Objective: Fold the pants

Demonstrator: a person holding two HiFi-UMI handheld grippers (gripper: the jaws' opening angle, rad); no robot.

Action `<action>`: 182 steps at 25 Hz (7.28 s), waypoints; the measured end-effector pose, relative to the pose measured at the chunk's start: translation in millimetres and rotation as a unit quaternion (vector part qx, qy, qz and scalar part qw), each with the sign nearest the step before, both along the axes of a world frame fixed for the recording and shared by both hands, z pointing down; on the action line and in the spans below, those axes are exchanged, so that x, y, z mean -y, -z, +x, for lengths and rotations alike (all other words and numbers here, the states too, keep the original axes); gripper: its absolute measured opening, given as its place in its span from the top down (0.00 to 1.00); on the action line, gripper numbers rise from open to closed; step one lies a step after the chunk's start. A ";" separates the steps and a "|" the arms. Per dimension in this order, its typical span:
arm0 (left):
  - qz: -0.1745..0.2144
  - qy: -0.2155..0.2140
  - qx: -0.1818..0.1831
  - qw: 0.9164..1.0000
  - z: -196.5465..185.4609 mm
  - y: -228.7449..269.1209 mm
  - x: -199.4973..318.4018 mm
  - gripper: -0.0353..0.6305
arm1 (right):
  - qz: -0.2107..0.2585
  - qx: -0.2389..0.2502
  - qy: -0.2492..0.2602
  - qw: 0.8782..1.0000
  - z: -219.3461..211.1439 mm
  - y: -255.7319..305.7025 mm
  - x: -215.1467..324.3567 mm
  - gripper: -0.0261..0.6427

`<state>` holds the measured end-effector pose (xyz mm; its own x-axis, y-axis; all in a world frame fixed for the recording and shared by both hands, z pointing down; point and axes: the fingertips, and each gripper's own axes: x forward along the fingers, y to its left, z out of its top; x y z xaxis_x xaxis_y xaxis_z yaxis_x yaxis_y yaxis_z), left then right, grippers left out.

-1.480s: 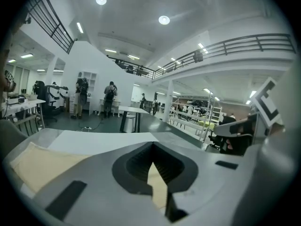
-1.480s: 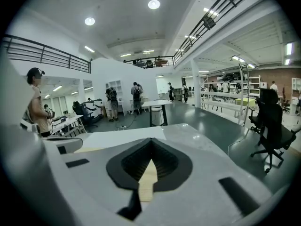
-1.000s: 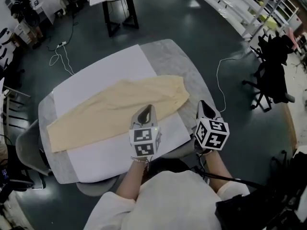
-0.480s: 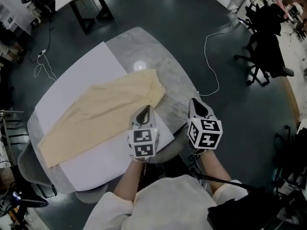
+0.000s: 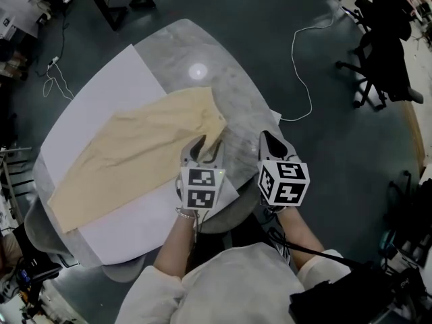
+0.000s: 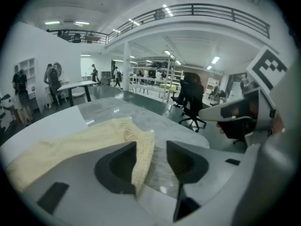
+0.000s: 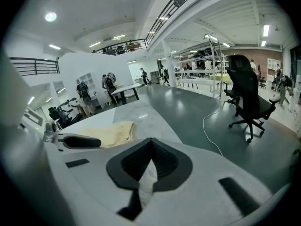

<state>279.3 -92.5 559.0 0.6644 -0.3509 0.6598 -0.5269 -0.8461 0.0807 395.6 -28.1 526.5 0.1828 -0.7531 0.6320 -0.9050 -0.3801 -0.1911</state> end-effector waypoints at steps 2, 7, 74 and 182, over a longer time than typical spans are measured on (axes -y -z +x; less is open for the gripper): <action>0.005 -0.029 0.022 0.999 14.3 -10.3 1.2 0.64 | -0.004 0.004 -0.001 1.000 4.0 -8.4 -0.6 0.97; 0.033 -0.074 0.090 0.993 41.2 -35.0 9.8 0.64 | -0.013 0.018 -0.006 1.000 13.6 -27.0 -2.5 0.97; 0.031 0.172 -0.055 0.983 -328.7 171.7 61.0 0.88 | 0.072 -0.040 0.189 0.979 -299.5 133.9 71.3 0.97; -0.035 0.340 0.151 0.927 -445.9 -57.7 150.3 0.79 | -0.035 0.021 0.292 0.956 -387.8 -30.2 177.3 0.97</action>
<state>-166.7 -242.8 616.7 0.0859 -0.5698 0.8173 -0.9443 -0.3081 -0.1156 7.8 -205.4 556.7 -0.2822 -0.6746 0.6821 -0.9588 0.1736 -0.2249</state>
